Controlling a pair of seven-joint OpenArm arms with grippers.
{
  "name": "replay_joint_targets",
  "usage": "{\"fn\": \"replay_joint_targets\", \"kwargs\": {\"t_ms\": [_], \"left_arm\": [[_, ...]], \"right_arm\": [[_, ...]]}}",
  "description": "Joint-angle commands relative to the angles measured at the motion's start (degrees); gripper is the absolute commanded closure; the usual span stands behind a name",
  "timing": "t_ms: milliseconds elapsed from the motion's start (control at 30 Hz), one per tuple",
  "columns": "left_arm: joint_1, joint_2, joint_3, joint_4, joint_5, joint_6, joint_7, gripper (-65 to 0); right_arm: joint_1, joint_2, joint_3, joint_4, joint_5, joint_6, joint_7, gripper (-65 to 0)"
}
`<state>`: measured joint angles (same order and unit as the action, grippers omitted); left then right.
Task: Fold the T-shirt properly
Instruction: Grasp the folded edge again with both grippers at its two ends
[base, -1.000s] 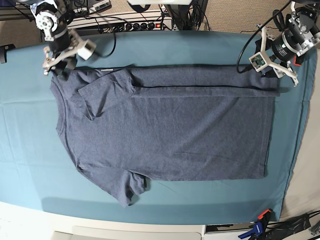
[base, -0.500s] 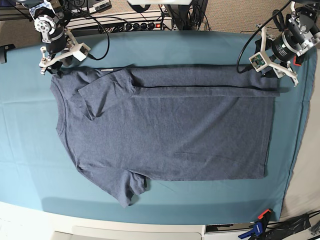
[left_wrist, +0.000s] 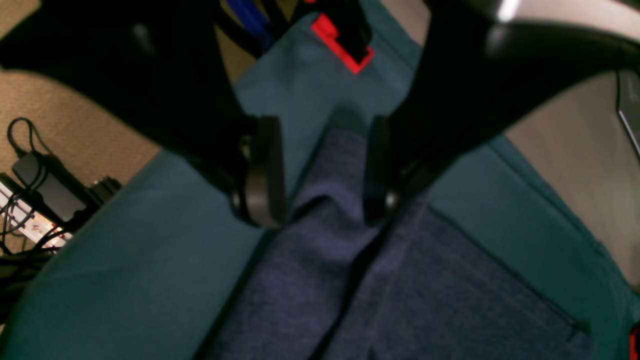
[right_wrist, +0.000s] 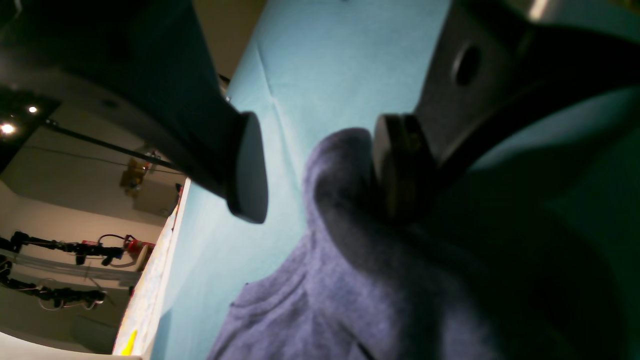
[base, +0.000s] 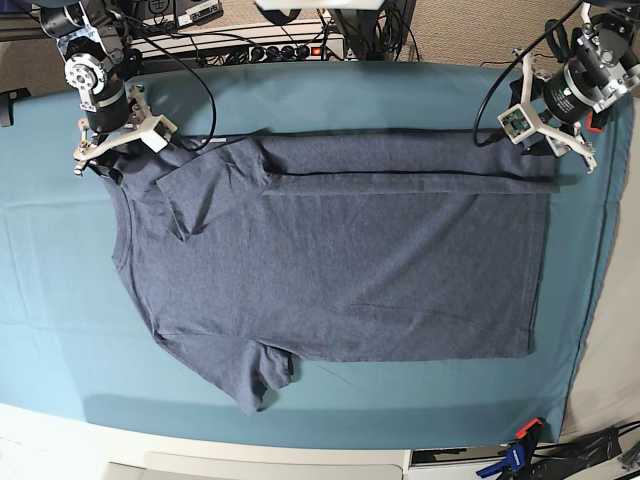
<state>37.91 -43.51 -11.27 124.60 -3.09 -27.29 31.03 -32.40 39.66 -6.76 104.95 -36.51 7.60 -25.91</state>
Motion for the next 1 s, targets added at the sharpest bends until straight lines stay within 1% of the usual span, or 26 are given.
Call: {"fn": "replay_joint_targets", "kwargs": {"t_ms": [0, 200, 300, 400, 633, 667, 700, 800, 867, 967], "left_arm": [[0.0, -0.8, -0.5, 0.8, -0.1, 0.5, -1.0, -27.5], [0.1, -0.8, -0.5, 0.8, -0.1, 0.4, -0.8, -27.5], [0.1, -0.8, -0.5, 0.8, -0.1, 0.4, 0.1, -27.5], [0.1, -0.8, -0.5, 0.8, -0.1, 0.4, 0.3, -27.5], [0.0, -0.8, -0.5, 0.8, -0.1, 0.4, 0.3, -27.5], [0.0, -0.8, -0.5, 0.8, -0.1, 0.4, 0.3, -27.5], [0.0, -0.8, -0.5, 0.8, -0.1, 0.4, 0.3, -27.5], [0.0, -0.8, -0.5, 0.8, -0.1, 0.4, 0.2, -27.5], [0.0, -0.8, -0.5, 0.8, -0.1, 0.4, 0.2, -27.5], [0.1, -0.8, -0.5, 0.5, -0.2, 0.3, -1.4, -27.5]], "right_arm": [[0.1, 0.8, 0.4, 0.7, -0.3, -0.8, 0.0, -33.7], [0.0, 0.9, 0.4, 0.7, -0.3, -0.7, -0.9, -33.6], [0.0, 0.9, 0.4, 0.7, -0.3, -0.5, -2.7, -33.6], [0.0, 1.2, 0.4, 0.7, -0.3, 1.9, -4.5, -33.6], [0.0, 1.2, 0.4, 0.7, -0.3, 6.2, -4.1, -33.4], [0.0, 1.2, 0.4, 0.7, -0.3, 6.4, -4.1, -32.0], [0.0, 1.2, 0.4, 0.7, -0.3, 6.4, -4.1, -28.1], [0.0, 1.2, 0.5, 0.7, -0.4, 6.4, -4.1, -10.6], [0.0, 1.2, 0.5, 0.7, -0.4, 6.4, -4.1, -0.8], [0.0, 1.2, 0.5, 0.7, -0.4, 6.4, -4.0, 0.0]]}}
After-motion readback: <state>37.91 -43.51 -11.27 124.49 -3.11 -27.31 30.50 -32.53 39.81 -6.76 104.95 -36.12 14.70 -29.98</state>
